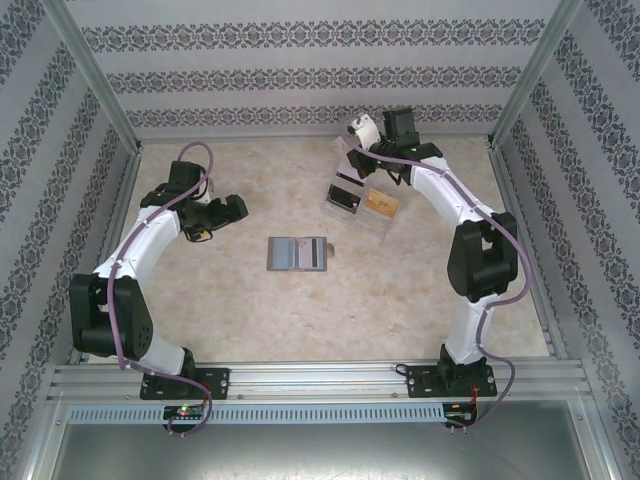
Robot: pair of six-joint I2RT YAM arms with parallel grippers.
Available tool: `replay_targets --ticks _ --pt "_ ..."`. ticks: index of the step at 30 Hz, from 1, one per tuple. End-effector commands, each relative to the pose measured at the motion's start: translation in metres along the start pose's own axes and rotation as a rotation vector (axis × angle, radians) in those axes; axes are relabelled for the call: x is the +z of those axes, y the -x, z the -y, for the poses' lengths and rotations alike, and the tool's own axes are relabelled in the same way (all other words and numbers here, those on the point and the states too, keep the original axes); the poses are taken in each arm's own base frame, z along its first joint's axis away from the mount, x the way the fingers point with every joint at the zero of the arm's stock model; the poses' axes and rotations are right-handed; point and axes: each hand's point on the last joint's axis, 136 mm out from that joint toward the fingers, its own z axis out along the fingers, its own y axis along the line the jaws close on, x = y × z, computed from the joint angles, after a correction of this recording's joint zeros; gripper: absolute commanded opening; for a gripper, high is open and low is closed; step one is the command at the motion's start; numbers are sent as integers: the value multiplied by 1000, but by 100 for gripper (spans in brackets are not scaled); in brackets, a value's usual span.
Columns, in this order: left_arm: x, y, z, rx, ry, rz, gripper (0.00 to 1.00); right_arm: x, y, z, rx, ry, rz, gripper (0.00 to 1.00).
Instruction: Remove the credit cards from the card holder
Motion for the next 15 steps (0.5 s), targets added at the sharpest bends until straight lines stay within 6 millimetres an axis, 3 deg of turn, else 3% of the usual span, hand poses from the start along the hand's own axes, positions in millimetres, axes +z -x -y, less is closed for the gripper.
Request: replay_targets --ticks 1,8,15 --pt "-14 0 -3 35 14 0 99 9 -18 6 -119 15 -99 0" --pt "-9 -2 -2 33 -1 -20 99 19 -31 22 -186 -28 -189 0" --pt "-9 -4 -3 34 -4 -29 99 22 -35 25 -226 -23 -221 0"
